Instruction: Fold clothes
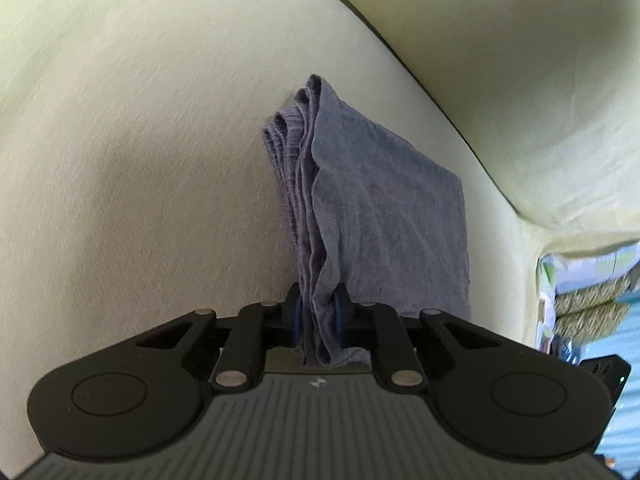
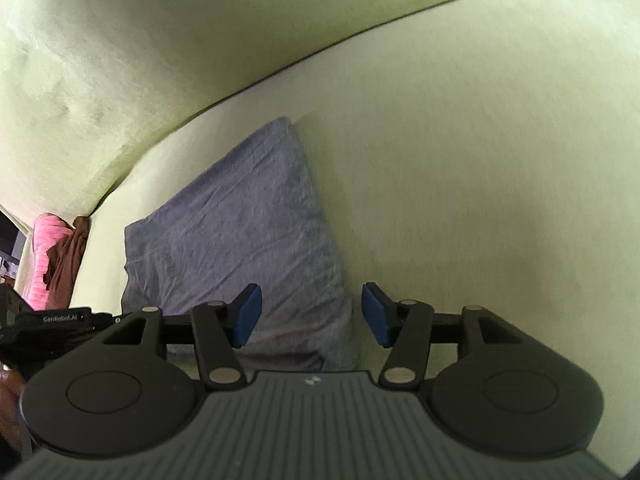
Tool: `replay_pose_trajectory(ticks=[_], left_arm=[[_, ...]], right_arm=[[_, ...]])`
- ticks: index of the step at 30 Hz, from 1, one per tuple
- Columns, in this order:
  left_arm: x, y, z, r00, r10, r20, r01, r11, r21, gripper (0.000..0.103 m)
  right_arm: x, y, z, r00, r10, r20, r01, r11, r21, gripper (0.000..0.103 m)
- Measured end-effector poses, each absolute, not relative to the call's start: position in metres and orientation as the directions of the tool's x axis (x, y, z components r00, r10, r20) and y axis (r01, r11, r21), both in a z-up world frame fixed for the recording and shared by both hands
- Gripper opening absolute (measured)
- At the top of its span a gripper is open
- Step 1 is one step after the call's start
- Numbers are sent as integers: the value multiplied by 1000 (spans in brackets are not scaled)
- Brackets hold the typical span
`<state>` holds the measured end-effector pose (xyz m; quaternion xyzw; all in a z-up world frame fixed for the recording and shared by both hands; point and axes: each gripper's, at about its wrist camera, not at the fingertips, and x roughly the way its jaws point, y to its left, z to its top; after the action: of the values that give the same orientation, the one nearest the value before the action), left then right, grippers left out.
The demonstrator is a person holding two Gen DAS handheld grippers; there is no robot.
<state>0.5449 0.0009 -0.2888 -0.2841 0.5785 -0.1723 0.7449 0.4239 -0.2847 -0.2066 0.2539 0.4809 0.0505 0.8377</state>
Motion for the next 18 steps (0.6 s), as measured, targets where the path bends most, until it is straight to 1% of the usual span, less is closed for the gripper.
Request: replay_pose_trajectory(ticks=[2, 3, 5, 6, 8, 18], left_arm=[[548, -2, -289, 258, -588, -767, -61, 782, -620, 16], [549, -2, -289, 252, -589, -768, -55, 783, -619, 16], [552, -3, -288, 239, -591, -770, -41, 786, -616, 16], [554, -4, -288, 232, -592, -772, -33, 788, -614, 16], [559, -8, -285, 216, -589, -779, -5, 797, -604, 15], [578, -4, -270, 133, -571, -810, 128, 820, -557, 14]], right_arm=[[425, -284, -207, 527, 332, -782, 173, 859, 481, 52], [426, -282, -208, 520, 340, -783, 165, 860, 483, 49], [425, -277, -210, 505, 323, -801, 155, 879, 452, 8], [424, -274, -211, 497, 312, -810, 150, 888, 435, 8], [422, -277, -211, 508, 322, -799, 171, 871, 460, 5], [391, -264, -196, 495, 317, -809, 212, 859, 466, 5]])
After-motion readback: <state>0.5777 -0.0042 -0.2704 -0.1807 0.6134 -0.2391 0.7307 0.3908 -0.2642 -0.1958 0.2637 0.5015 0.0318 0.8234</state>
